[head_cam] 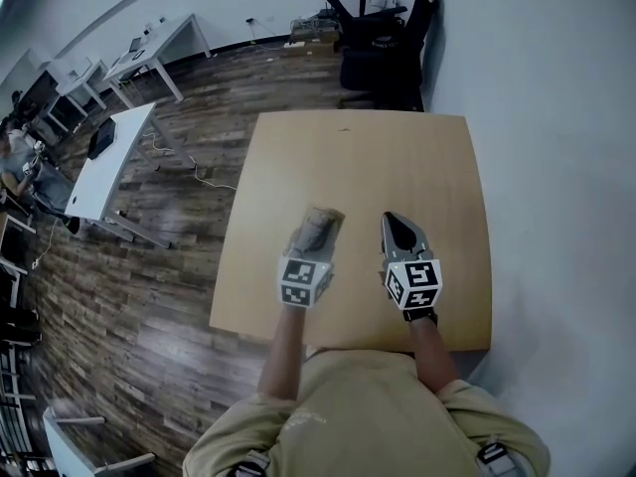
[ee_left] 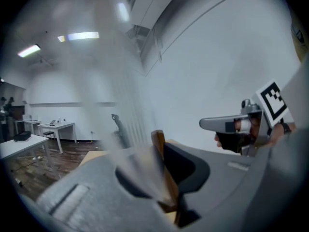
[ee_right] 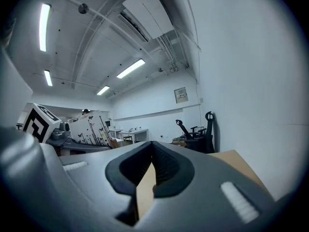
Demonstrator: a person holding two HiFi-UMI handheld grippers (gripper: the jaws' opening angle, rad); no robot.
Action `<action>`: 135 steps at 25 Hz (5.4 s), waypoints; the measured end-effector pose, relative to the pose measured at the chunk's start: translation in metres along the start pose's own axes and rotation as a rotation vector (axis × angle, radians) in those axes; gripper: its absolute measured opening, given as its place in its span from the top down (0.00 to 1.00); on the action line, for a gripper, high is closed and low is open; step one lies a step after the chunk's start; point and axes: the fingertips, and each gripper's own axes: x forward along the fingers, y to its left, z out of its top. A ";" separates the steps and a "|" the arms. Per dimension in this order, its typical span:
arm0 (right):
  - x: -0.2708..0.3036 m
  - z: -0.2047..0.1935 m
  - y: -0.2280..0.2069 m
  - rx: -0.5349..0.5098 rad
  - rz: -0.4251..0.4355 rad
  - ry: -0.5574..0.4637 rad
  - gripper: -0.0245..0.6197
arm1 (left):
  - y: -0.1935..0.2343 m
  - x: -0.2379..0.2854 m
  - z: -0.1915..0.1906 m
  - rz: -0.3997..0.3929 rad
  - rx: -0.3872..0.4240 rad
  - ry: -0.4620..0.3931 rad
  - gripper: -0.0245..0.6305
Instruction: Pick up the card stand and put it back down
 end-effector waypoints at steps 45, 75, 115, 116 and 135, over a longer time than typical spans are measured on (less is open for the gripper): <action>0.217 -0.188 0.051 0.102 0.094 0.403 0.95 | 0.303 0.077 -0.174 0.102 -0.100 0.152 0.91; 0.302 -0.294 0.102 0.126 0.097 0.558 0.95 | 0.344 0.214 -0.280 -0.692 0.214 0.235 0.90; 0.140 -0.132 0.105 0.058 0.222 0.325 0.95 | 0.253 -0.025 -0.145 0.094 -0.200 0.097 0.59; 0.133 -0.126 0.107 0.057 0.226 0.310 0.95 | 0.246 -0.031 -0.135 0.120 -0.204 0.074 0.62; 0.045 -0.056 0.157 -0.104 0.254 0.086 0.95 | 0.081 -0.111 -0.035 0.339 -0.118 -0.209 0.95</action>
